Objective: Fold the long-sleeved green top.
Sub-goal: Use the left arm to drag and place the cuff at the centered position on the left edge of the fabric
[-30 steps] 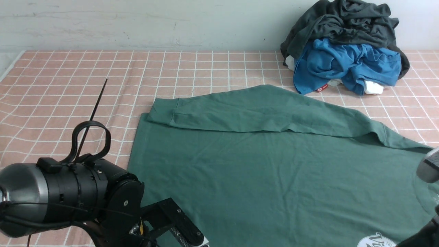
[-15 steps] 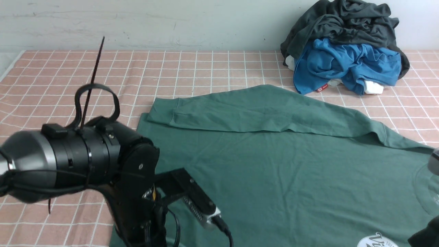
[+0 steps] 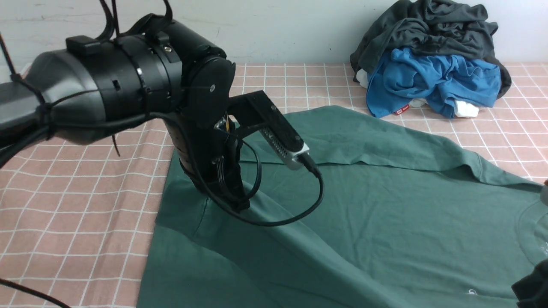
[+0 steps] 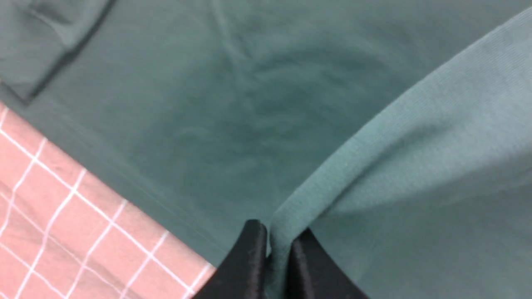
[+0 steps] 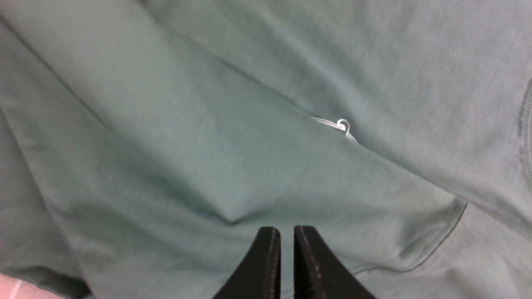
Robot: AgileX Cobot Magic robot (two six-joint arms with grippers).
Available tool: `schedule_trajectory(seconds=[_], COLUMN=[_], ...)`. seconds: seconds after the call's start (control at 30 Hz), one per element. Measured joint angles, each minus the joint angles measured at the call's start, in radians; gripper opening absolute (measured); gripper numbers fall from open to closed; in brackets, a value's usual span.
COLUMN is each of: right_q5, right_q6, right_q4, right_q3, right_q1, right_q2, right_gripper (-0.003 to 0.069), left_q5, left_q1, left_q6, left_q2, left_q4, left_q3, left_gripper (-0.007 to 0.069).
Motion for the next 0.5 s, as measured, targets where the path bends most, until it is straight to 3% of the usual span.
schedule_trajectory(seconds=[0.3,0.5], right_q5=[-0.018,-0.060], right_q6=[0.010,0.066], right_q4=[-0.019,-0.075], right_q3=[0.000,0.000], right_q1=[0.000,0.000], right_q2=[0.000,0.032], right_gripper=[0.0054,0.0077], left_q5=[0.011,-0.079], left_q1=[0.091,0.146], left_q6=[0.004,0.001], left_q2=[0.157,0.221], left_q4=[-0.035,-0.038], left_q3=[-0.067,-0.069], left_gripper=[0.0044,0.0172])
